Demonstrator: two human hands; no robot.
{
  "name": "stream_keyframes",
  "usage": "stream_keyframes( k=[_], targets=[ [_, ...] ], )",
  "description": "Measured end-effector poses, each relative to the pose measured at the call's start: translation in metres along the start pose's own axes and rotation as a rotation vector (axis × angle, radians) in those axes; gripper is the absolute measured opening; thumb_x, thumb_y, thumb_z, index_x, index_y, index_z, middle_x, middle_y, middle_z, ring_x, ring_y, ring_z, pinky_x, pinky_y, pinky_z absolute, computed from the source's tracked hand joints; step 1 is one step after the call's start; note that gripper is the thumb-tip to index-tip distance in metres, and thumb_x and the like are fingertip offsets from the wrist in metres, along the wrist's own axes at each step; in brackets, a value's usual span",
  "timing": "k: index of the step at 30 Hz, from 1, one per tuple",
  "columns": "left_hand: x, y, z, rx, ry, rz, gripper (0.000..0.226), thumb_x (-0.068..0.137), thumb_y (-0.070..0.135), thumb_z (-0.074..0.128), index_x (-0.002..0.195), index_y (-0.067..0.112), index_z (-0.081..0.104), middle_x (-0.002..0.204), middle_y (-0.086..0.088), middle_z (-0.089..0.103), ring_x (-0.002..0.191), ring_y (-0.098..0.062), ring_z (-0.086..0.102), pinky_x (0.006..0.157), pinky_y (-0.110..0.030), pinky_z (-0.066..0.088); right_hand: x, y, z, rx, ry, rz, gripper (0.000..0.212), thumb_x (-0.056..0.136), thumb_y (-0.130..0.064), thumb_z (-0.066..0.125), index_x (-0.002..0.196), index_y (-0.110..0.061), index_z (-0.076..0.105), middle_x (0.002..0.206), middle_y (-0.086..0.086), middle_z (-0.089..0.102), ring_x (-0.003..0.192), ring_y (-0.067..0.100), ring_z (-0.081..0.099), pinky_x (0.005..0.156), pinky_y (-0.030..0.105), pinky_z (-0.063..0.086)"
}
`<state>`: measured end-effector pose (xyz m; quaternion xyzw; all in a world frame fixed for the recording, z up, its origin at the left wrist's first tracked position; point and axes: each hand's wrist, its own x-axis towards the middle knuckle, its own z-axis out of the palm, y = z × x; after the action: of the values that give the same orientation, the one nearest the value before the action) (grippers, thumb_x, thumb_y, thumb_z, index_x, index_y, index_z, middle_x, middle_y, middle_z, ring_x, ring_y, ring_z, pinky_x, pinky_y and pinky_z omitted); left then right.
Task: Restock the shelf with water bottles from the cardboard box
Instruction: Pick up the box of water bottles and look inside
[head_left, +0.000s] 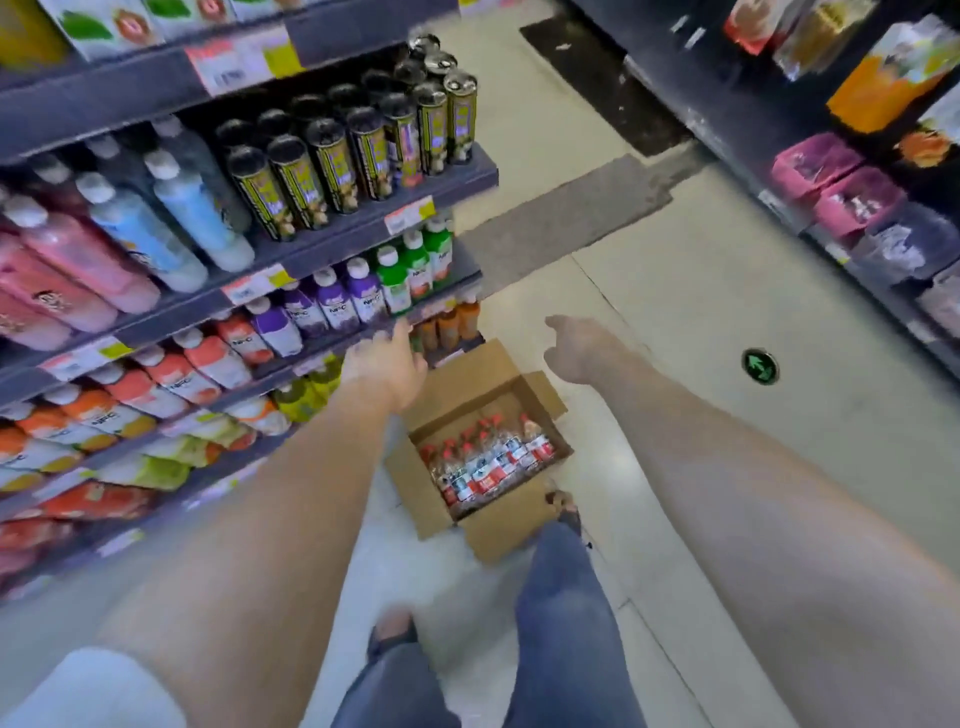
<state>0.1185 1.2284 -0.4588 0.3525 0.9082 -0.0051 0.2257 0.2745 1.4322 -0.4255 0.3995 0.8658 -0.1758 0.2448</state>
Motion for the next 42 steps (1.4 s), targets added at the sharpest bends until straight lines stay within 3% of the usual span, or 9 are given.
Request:
stream_keyframes(
  k=[7,12,23,26,29,34,38,40,42],
  targets=[
    [0.054,0.009,0.09,-0.128,-0.055,-0.415,0.067,0.106,0.039,0.041,0.164,0.016,0.017,0.153,-0.025,0.044,0.137,-0.046,0.046,0.11,-0.052,0.037,0.163,0.038,0.048,-0.056,-0.244,-0.154,0.063,0.099,-0.021,0.049,0.158,-0.02,0.028,0.152,0.015,0.046,0.133,0.037,0.05,0.106,0.047,0.047],
    [0.108,0.032,0.165,-0.235,-0.105,-0.525,0.063,0.106,0.035,0.04,0.163,0.016,0.022,0.153,-0.025,0.043,0.137,-0.047,0.044,0.11,-0.053,0.037,0.229,0.061,0.118,-0.161,-0.359,-0.216,0.054,0.102,-0.027,0.047,0.152,-0.01,0.039,0.146,0.016,0.054,0.133,0.035,0.051,0.109,0.041,0.045],
    [0.186,0.011,0.417,-0.351,-0.198,-0.686,0.062,0.102,0.026,0.045,0.16,0.023,0.023,0.142,-0.019,0.052,0.125,-0.043,0.055,0.097,-0.05,0.046,0.399,0.133,0.326,0.046,-0.37,-0.024,0.042,0.101,-0.023,0.05,0.142,-0.011,0.048,0.108,0.015,0.062,0.088,0.028,0.059,0.077,0.032,0.049],
    [0.208,-0.004,0.493,-0.242,-0.226,-0.669,0.067,0.101,0.027,0.047,0.161,0.027,0.019,0.138,-0.019,0.05,0.126,-0.043,0.052,0.095,-0.05,0.046,0.446,0.141,0.382,0.032,-0.267,-0.021,0.056,0.099,-0.025,0.05,0.152,-0.019,0.032,0.118,0.017,0.062,0.096,0.036,0.065,0.085,0.043,0.058],
    [0.225,-0.021,0.557,-0.175,-0.244,-0.681,0.073,0.097,0.029,0.05,0.16,0.024,0.014,0.148,-0.019,0.043,0.127,-0.046,0.049,0.101,-0.053,0.044,0.481,0.155,0.44,-0.114,-0.241,-0.012,0.086,0.099,-0.032,0.051,0.158,-0.037,-0.01,0.163,0.02,0.02,0.134,0.048,0.046,0.107,0.057,0.044],
    [0.241,-0.033,0.621,-0.219,-0.172,-0.753,0.098,0.099,0.017,0.051,0.16,0.029,-0.024,0.174,-0.006,0.006,0.139,-0.043,0.048,0.108,-0.059,0.042,0.49,0.182,0.494,0.004,0.027,-0.142,0.088,0.104,-0.025,0.049,0.156,-0.042,-0.02,0.164,0.01,0.026,0.12,0.034,0.061,0.082,0.036,0.052],
    [0.241,-0.037,0.644,-0.315,-0.014,-0.741,0.1,0.101,0.014,0.052,0.159,0.033,-0.028,0.175,-0.001,0.004,0.11,-0.05,0.065,0.081,-0.054,0.051,0.49,0.198,0.512,0.114,0.142,-0.187,0.088,0.103,-0.02,0.051,0.159,-0.036,-0.014,0.109,0.017,0.066,0.079,0.026,0.06,0.072,0.034,0.045],
    [0.24,-0.034,0.649,-0.403,0.053,-0.733,0.099,0.102,0.015,0.052,0.159,0.035,-0.026,0.168,-0.013,0.026,0.106,-0.052,0.064,0.084,-0.056,0.051,0.494,0.201,0.516,0.105,0.15,-0.176,0.09,0.101,-0.015,0.053,0.16,-0.035,-0.013,0.077,0.01,0.061,0.059,0.016,0.049,0.066,0.032,0.038],
    [0.243,-0.029,0.649,-0.513,0.136,-0.781,0.095,0.103,0.013,0.049,0.16,0.038,-0.022,0.126,-0.024,0.061,0.094,-0.046,0.063,0.083,-0.053,0.048,0.497,0.202,0.515,0.096,0.141,-0.149,0.091,0.101,-0.013,0.052,0.159,-0.039,-0.014,0.07,0.01,0.058,0.054,0.013,0.045,0.064,0.032,0.039]
  ],
)
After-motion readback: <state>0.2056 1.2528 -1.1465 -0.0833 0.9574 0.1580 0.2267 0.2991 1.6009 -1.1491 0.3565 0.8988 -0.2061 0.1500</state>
